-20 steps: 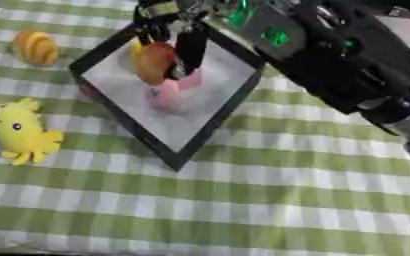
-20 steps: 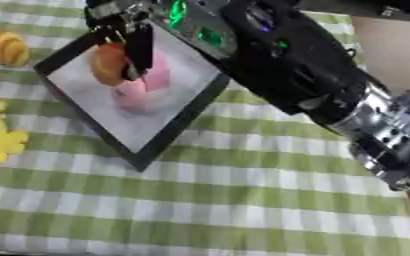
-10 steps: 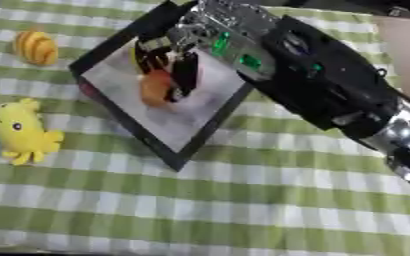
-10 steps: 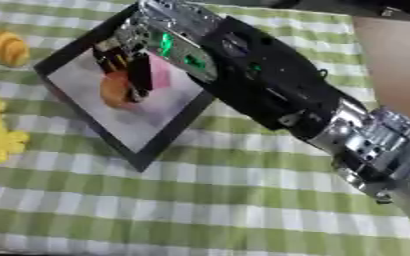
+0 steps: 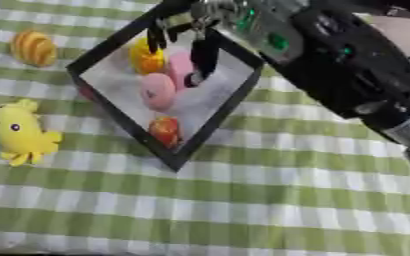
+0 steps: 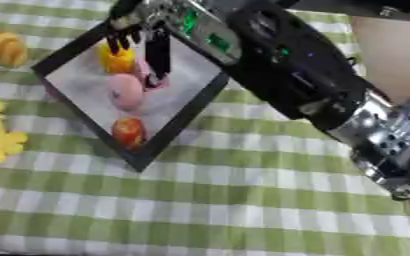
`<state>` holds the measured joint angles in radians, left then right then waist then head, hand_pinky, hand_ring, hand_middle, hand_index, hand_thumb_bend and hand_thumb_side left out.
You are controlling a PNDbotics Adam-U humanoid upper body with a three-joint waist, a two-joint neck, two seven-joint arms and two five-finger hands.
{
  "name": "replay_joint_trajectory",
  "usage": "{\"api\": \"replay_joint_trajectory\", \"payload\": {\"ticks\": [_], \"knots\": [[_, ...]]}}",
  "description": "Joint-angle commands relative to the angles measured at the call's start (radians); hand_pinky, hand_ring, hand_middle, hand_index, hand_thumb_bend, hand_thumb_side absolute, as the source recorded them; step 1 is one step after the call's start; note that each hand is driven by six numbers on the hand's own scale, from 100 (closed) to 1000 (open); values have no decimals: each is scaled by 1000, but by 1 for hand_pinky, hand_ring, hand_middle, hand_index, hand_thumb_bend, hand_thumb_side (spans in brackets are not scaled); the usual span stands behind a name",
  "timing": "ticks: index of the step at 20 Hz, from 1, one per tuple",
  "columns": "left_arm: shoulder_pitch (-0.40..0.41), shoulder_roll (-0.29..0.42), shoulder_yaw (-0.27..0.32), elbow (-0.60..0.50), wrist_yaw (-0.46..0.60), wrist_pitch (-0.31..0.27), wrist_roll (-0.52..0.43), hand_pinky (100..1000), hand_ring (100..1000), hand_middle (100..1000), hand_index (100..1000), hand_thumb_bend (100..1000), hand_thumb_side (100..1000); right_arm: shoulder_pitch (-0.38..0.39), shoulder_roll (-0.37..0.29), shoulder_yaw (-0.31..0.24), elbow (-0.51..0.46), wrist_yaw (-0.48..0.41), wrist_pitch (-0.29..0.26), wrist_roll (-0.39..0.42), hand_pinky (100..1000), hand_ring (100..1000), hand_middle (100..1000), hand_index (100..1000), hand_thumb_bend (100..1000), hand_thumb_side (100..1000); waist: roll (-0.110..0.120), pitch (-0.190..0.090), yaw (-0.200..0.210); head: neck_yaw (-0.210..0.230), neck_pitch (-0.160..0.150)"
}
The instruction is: Pick up objects on the table and place them in the box.
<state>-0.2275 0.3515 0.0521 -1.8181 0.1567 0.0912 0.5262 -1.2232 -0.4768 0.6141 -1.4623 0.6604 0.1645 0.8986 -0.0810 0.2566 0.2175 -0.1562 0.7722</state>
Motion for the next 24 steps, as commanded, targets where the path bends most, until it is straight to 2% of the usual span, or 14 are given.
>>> {"api": "replay_joint_trajectory", "payload": {"ticks": [1, 3, 6, 14, 16, 17, 18, 19, 21, 22, 23, 24], "knots": [[-2, 21, 9, -14, -4, 0, 2, 804, 848, 714, 842, 332, 744, -9, -105, -99, -161, -68, 106, -42, 852, 793, 745, 815, 374, 163, 16, -42, -5, 10, -2], [2, 22, 12, -13, -5, 1, 5, 804, 848, 714, 841, 332, 744, 23, -147, -161, -246, -103, 178, -96, 853, 780, 730, 801, 337, 160, 16, -43, -11, 18, -2], [2, 22, 11, -14, -5, 2, 5, 804, 848, 714, 841, 331, 744, 80, -176, -244, -324, -159, 275, -207, 855, 767, 711, 786, 305, 157, 18, -44, -18, 20, -2], [3, 27, 15, -18, -8, 1, 7, 804, 849, 714, 841, 329, 743, 291, -279, -404, -471, -315, 414, -485, 871, 775, 697, 775, 236, 179, 23, -43, -26, 42, -2], [4, 31, 18, -19, -9, 2, 9, 804, 849, 714, 841, 329, 741, 360, -300, -440, -505, -372, 450, -581, 876, 776, 699, 775, 174, 251, 25, -42, -28, 50, -2], [5, 32, 18, -20, -9, 2, 10, 804, 849, 714, 841, 329, 741, 384, -307, -449, -520, -399, 464, -622, 876, 776, 699, 775, 174, 251, 25, -42, -28, 52, -2], [4, 35, 18, -22, -11, 2, 10, 804, 849, 714, 841, 328, 739, 408, -308, -459, -529, -426, 477, -662, 884, 779, 707, 778, 100, 320, 27, -42, -30, 56, -2], [3, 41, 18, -25, -13, 3, 9, 804, 849, 715, 842, 327, 737, 451, -302, -480, -533, -461, 483, -719, 888, 782, 708, 781, 100, 396, 28, -41, -32, 60, -2], [1, 59, 14, -33, -20, 7, 3, 805, 850, 716, 842, 326, 733, 521, -289, -504, -537, -540, 468, -833, 898, 794, 724, 792, 109, 462, 32, -41, -34, 66, -2], [-1, 72, 11, -38, -25, 11, -1, 805, 850, 716, 843, 325, 732, 551, -282, -511, -537, -580, 453, -887, 901, 797, 728, 795, 110, 474, 34, -40, -34, 68, -2], [-4, 88, 8, -43, -32, 15, -6, 805, 850, 718, 843, 323, 724, 578, -274, -517, -537, -618, 436, -936, 911, 807, 741, 810, 114, 544, 36, -40, -35, 67, -2], [-7, 110, 4, -51, -42, 21, -13, 805, 850, 718, 844, 322, 721, 606, -263, -522, -538, -657, 414, -984, 915, 811, 746, 817, 109, 571, 38, -39, -36, 65, -2]]}}
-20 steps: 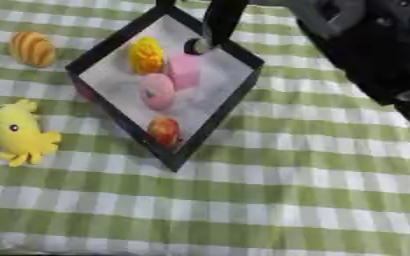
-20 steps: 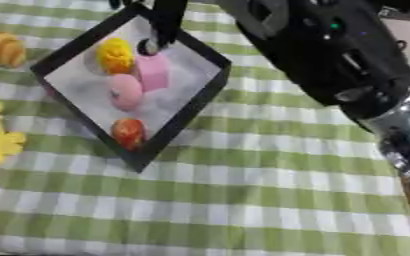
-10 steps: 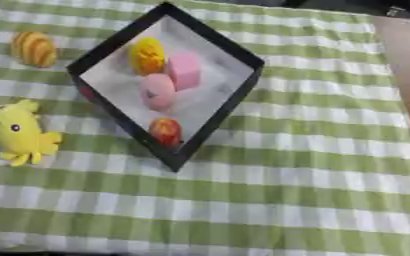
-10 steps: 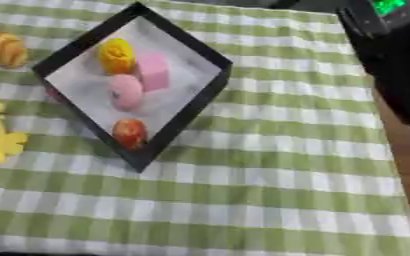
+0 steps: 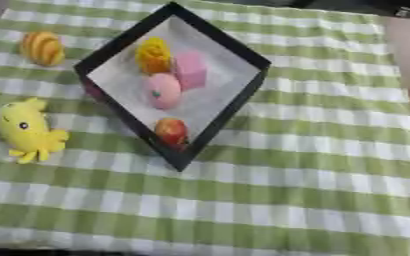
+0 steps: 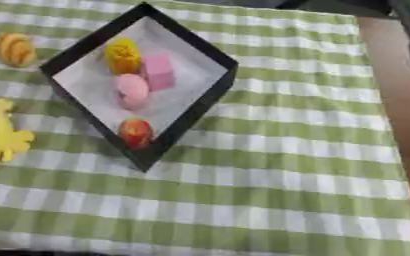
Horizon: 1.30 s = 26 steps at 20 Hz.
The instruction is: Pick up objects on the table and place them in the box.
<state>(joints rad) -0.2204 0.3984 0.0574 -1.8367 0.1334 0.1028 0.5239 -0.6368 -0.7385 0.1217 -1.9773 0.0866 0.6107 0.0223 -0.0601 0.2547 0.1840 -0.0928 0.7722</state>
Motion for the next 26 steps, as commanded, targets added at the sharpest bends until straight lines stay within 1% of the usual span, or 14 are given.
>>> {"api": "replay_joint_trajectory", "payload": {"ticks": [1, 4, 5, 6, 7, 10, 11, 12, 15, 17, 20, 22, 24, 26], "knots": [[-17, 88, -7, -42, -31, 18, -21, 805, 850, 721, 847, 320, 716, 45, 10, -34, -23, -120, -55, -150, 921, 818, 755, 828, 115, 580, 19, -37, -3, -4, -2], [-28, 165, -21, -74, -78, 52, -61, 806, 849, 725, 850, 320, 701, 108, 37, -43, -23, -206, -132, -242, 928, 827, 764, 843, 133, 585, 24, -36, -4, -26, -2], [-31, 195, -26, -85, -98, 65, -77, 806, 847, 727, 851, 326, 690, 126, 44, -46, -23, -225, -157, -260, 932, 834, 770, 851, 176, 554, 26, -36, -5, -31, -2], [-34, 223, -31, -97, -116, 80, -93, 806, 847, 728, 851, 329, 686, 142, 49, -48, -23, -240, -181, -272, 934, 835, 772, 854, 187, 544, 28, -37, -6, -35, -2], [-38, 257, -36, -108, -136, 96, -111, 807, 845, 731, 853, 337, 672, 157, 55, -50, -23, -251, -205, -279, 936, 839, 775, 860, 230, 503, 30, -37, -7, -37, -2], [-52, 368, -51, -147, -198, 148, -178, 809, 840, 737, 858, 358, 650, 193, 70, -60, -23, -274, -266, -296, 933, 835, 770, 856, 273, 448, 34, -38, -9, -38, -2], [-57, 409, -58, -155, -215, 164, -205, 811, 838, 744, 866, 380, 641, 203, 73, -64, -23, -275, -279, -302, 926, 824, 760, 849, 361, 370, 36, -38, -10, -37, -2], [-61, 456, -66, -159, -230, 179, -240, 813, 838, 747, 870, 389, 640, 212, 76, -68, -23, -272, -293, -308, 924, 820, 757, 847, 367, 364, 38, -39, -11, -37, -2], [-68, 594, -91, -163, -258, 218, -374, 819, 837, 763, 886, 435, 628, 234, 86, -74, -23, -270, -330, -317, 918, 805, 745, 838, 363, 356, 43, -40, -11, -31, -2], [-68, 671, -107, -163, -252, 229, -479, 821, 841, 768, 894, 445, 634, 247, 86, -75, -23, -270, -346, -321, 915, 801, 740, 835, 365, 352, 46, -40, -9, -28, -2], [-70, 752, -114, -163, -186, 230, -614, 830, 844, 779, 902, 438, 650, 263, 85, -79, -23, -269, -355, -332, 908, 790, 729, 823, 364, 349, 48, -39, -6, -25, -2], [-65, 802, -124, -163, -166, 239, -716, 839, 846, 794, 908, 430, 686, 272, 83, -81, -23, -270, -352, -341, 907, 786, 725, 818, 360, 352, 51, -40, -5, -24, -2], [-66, 846, -143, -163, -189, 246, -849, 848, 840, 807, 913, 441, 697, 278, 81, -82, -23, -271, -346, -346, 906, 783, 720, 813, 358, 354, 54, -41, -4, -20, -2], [-73, 870, -165, -163, -230, 232, -980, 853, 826, 811, 913, 437, 715, 279, 78, -81, -23, -271, -342, -344, 906, 781, 718, 812, 359, 354, 57, -43, -3, -15, -2]]}}
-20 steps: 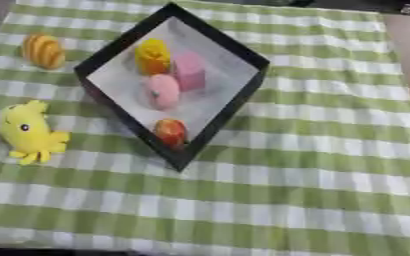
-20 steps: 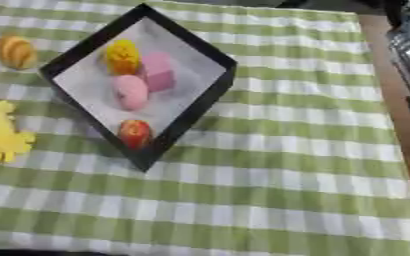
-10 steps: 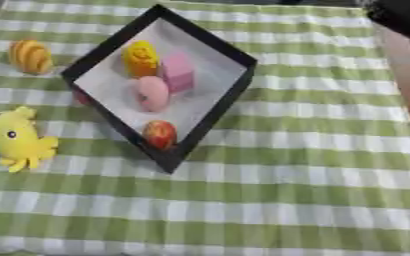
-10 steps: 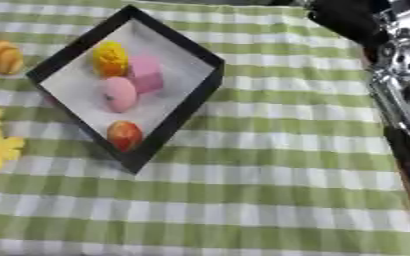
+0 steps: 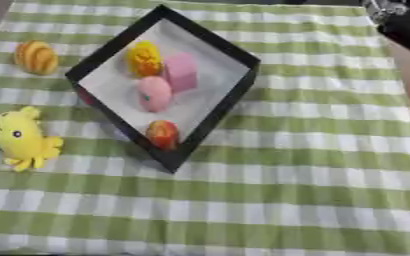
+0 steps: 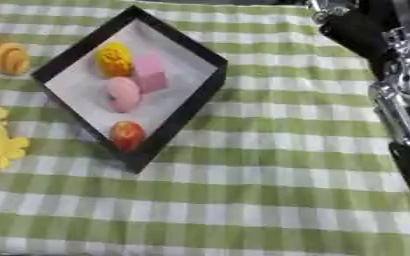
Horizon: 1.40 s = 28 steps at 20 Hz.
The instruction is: Pick up objects on the table and place them in the box.
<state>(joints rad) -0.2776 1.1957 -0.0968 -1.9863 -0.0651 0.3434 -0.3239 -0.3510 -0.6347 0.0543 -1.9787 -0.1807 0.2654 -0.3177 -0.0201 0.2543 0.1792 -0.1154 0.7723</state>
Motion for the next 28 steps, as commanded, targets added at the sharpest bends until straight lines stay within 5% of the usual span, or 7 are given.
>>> {"api": "replay_joint_trajectory", "payload": {"ticks": [1, 7, 13, 18, 22, 28], "knots": [[-21, 80, -21, -14, -52, -24, -192, 855, 822, 811, 910, 429, 721, -7, -26, -12, -21, -3, 4, -1, 905, 781, 717, 811, 360, 353, 18, -43, 1, 10, -2], [-41, 101, -60, -14, -204, -147, -429, 876, 843, 840, 919, 504, 657, -8, -27, -9, -21, 5, 8, 16, 905, 778, 713, 810, 361, 354, 22, -45, 0, 22, -2], [-26, 96, -89, -14, -324, -197, -525, 891, 863, 849, 912, 657, 332, -10, -21, -9, -21, 8, 11, 19, 903, 775, 710, 808, 354, 358, 23, -46, -1, 39, -2], [-31, 84, -105, 30, -368, -176, -510, 886, 850, 822, 870, 676, 100, -12, -19, -9, -21, 7, 14, 19, 902, 773, 708, 807, 351, 354, 20, -47, -4, 48, -2], [-40, 65, -122, 88, -424, -137, -436, 893, 852, 809, 869, 654, 100, -11, -17, -9, -21, 5, 15, 19, 901, 771, 706, 806, 355, 358, 19, -45, -5, 57, -2], [-66, 34, -143, 188, -355, -89, -361, 888, 846, 798, 875, 639, 100, -12, -14, -10, -21, 2, 13, 16, 900, 770, 705, 804, 354, 356, 17, -45, -8, 60, -2]]}}
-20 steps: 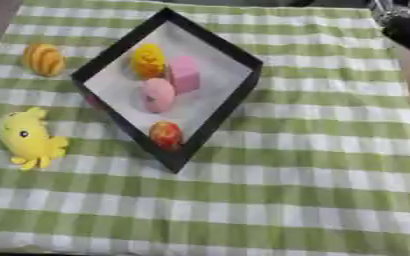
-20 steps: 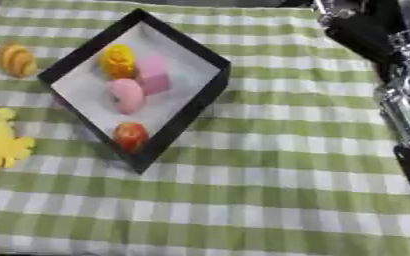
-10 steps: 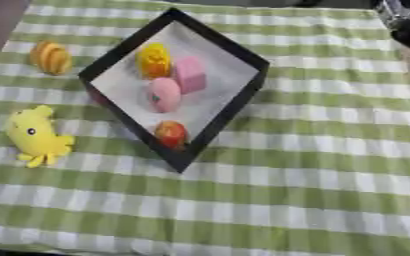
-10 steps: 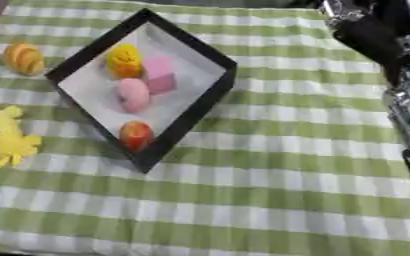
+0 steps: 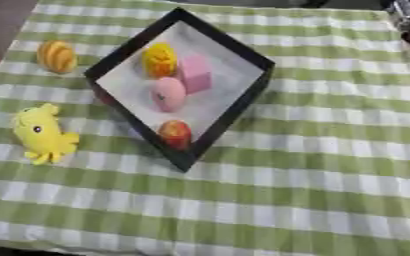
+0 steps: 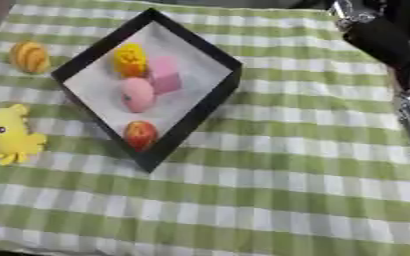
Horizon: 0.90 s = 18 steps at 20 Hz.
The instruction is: Pick up objects on the table and place them in the box.
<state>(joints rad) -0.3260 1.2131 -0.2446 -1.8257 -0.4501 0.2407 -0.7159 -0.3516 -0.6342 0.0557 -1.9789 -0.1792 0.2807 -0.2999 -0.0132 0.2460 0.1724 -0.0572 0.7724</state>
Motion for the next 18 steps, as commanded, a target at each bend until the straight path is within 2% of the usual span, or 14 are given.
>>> {"api": "replay_joint_trajectory", "payload": {"ticks": [1, 6, 9, 12, 13, 18], "knots": [[-22, 14, 2, 39, 48, 17, 42, 888, 846, 798, 876, 644, 100, -12, -14, -11, -21, 0, -3, -2, 901, 770, 705, 804, 354, 356, 10, -36, -1, 2, -2], [-48, -1, -11, 67, 102, 14, 89, 888, 847, 799, 882, 720, 134, -16, -9, -7, -21, -3, -2, -2, 900, 769, 703, 803, 350, 356, 10, -38, -2, 2, -2], [-71, -11, -25, 75, 117, 3, 95, 886, 844, 795, 879, 721, 149, -19, -5, -6, -21, -6, 1, -6, 900, 768, 702, 802, 348, 355, 10, -38, -3, 3, -2], [-105, -29, -44, 97, 135, 14, 109, 881, 837, 781, 868, 712, 183, -21, -1, -4, -21, -9, 5, -10, 900, 767, 701, 801, 348, 355, 11, -39, -5, 6, -2], [-120, -37, -52, 105, 141, 19, 116, 880, 836, 780, 868, 722, 164, -22, 0, -3, -21, -10, 5, -11, 900, 767, 701, 801, 348, 355, 11, -39, -6, 7, -2], [-186, -75, -93, 144, 165, 26, 142, 878, 833, 779, 872, 730, 197, -24, 4, -3, -21, -13, 5, -13, 898, 767, 701, 800, 348, 354, 11, -38, -9, 11, -2]]}}
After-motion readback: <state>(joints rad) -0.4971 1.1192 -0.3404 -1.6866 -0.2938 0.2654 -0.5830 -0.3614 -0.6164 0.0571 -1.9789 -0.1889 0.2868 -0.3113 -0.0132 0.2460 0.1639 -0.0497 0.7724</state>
